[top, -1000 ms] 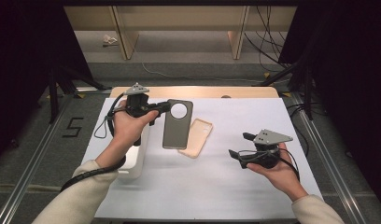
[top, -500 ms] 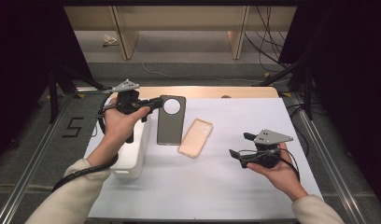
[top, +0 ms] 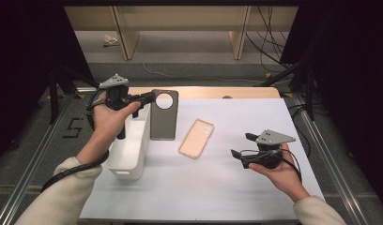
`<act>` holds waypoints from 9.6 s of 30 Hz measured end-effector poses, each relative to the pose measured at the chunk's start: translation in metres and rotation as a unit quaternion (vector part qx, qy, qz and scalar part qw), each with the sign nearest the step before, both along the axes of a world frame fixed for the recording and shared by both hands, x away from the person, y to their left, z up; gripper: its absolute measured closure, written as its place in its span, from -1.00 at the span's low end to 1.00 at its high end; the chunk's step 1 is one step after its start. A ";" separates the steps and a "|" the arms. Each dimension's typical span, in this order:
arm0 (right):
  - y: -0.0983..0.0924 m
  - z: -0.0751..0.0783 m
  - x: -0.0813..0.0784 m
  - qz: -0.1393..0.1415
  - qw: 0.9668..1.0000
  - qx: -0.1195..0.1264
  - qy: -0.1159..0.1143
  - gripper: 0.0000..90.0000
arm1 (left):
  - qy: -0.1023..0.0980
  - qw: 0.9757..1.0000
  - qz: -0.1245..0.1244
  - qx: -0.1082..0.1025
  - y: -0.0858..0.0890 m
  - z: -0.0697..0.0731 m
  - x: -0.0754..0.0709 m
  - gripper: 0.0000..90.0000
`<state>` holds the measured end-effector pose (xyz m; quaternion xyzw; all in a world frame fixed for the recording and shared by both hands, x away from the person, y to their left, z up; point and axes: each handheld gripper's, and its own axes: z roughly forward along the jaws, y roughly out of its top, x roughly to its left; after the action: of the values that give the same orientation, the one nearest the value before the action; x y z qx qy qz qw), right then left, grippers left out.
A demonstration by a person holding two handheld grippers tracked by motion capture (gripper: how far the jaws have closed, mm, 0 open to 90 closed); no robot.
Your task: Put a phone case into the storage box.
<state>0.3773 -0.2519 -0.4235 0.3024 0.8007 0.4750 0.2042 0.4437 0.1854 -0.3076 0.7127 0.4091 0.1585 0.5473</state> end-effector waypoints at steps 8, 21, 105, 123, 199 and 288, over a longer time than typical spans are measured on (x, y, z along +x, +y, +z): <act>0.001 -0.001 0.000 0.000 1.000 0.000 0.002 -0.63 | -0.003 1.000 0.011 0.000 0.011 0.004 0.002 0.84; 0.000 -0.001 0.000 0.000 1.000 0.001 0.003 -0.63 | -0.010 1.000 0.018 -0.001 0.025 0.006 0.006 0.84; -0.001 -0.005 0.003 -0.001 1.000 0.001 0.008 -0.62 | -0.052 0.995 0.076 0.034 0.094 0.004 0.062 0.84; -0.001 -0.005 0.003 -0.002 1.000 0.002 0.010 -0.62 | -0.045 0.995 0.080 0.045 0.088 -0.005 0.074 0.84; -0.001 -0.007 0.004 0.001 1.000 0.001 0.014 -0.62 | 0.019 0.993 0.099 0.068 0.085 -0.076 0.102 0.83; 0.002 -0.006 0.003 0.001 1.000 -0.001 0.016 -0.63 | -0.030 0.993 0.062 0.098 0.058 -0.081 -0.047 -0.99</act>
<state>0.3803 -0.2498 -0.4299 0.3093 0.8045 0.4698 0.1910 0.3962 0.2437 -0.3885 0.7308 0.4185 0.2528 0.4763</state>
